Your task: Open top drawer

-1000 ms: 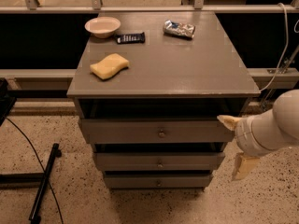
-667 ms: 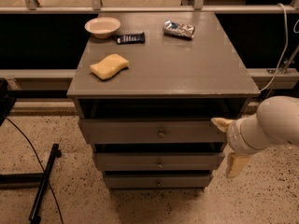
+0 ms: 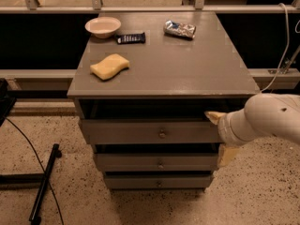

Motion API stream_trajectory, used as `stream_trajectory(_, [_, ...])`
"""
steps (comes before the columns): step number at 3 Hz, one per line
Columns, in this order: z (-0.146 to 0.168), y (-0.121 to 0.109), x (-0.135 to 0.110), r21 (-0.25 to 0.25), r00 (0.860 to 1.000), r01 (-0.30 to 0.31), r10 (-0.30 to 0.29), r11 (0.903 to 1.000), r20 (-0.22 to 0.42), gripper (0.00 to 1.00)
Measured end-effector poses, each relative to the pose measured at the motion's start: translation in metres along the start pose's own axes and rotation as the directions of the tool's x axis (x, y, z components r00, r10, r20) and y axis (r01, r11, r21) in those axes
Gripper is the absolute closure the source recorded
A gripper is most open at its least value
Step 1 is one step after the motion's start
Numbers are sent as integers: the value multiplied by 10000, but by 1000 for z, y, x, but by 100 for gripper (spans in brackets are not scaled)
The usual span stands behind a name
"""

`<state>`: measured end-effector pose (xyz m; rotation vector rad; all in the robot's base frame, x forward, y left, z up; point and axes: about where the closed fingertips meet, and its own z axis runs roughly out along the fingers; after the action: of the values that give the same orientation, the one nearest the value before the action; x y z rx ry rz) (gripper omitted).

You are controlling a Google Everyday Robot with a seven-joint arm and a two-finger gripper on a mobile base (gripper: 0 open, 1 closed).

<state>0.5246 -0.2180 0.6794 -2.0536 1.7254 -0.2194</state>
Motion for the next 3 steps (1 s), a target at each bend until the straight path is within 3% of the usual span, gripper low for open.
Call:
stream_trajectory(1, [15,-17,-1,12,9999,131,-131,9999,9,0])
stream_trajectory(3, [47,-27,1,-316,9994,-248,255,9992,232,0])
